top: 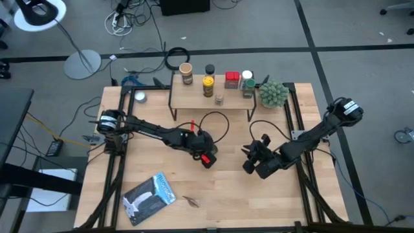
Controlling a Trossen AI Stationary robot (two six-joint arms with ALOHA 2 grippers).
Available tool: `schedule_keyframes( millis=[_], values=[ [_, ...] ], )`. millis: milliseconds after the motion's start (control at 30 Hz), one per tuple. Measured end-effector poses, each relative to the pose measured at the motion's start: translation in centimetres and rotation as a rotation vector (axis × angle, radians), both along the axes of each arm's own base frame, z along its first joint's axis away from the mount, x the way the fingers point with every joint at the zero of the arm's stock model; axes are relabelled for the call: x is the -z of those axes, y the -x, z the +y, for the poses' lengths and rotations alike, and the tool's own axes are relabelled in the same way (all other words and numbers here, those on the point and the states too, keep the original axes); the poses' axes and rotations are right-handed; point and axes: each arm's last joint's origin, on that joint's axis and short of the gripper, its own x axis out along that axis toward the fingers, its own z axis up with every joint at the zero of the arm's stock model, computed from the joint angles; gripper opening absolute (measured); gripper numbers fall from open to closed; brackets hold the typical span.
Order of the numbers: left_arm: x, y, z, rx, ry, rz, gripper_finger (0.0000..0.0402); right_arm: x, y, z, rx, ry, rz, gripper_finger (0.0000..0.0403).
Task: Shelf spices
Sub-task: Put the green seasoning can on the shelf aligned with the other red seasoning can
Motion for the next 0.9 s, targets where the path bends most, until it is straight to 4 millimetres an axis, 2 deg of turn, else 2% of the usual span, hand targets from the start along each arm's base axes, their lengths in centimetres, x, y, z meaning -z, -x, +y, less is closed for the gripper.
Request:
schedule_keyframes(
  millis=[133,267,400,533,733,900],
  values=[
    [-1.3,-0.2,0.0,0.041,-0.032,-0.083,0.0099,-0.3,-0.1,0.1,-0.018,-0.016,0.004,0.0080],
    [-3.5,-0.1,-0.2,0.104,-0.108,-0.185,0.0099,-1.6,-0.2,0.3,-0.060,-0.030,-0.017,0.0080],
    [-6.4,0.7,-1.2,0.172,-0.266,-0.279,0.0099,-3.4,0.4,0.4,-0.086,-0.058,-0.083,0.0080],
    [-8.1,1.5,-2.4,0.192,-0.437,-0.323,0.0099,-4.6,1.1,0.6,-0.097,-0.067,-0.143,0.0080],
    [-8.7,1.3,-4.0,0.224,-0.549,-0.480,0.0099,-4.9,1.6,1.1,-0.101,-0.034,-0.172,0.0080],
    [-7.0,1.7,-3.5,0.225,-0.472,-0.700,0.0099,-5.0,2.0,1.7,-0.130,-0.035,-0.173,0.0080]
  ],
)
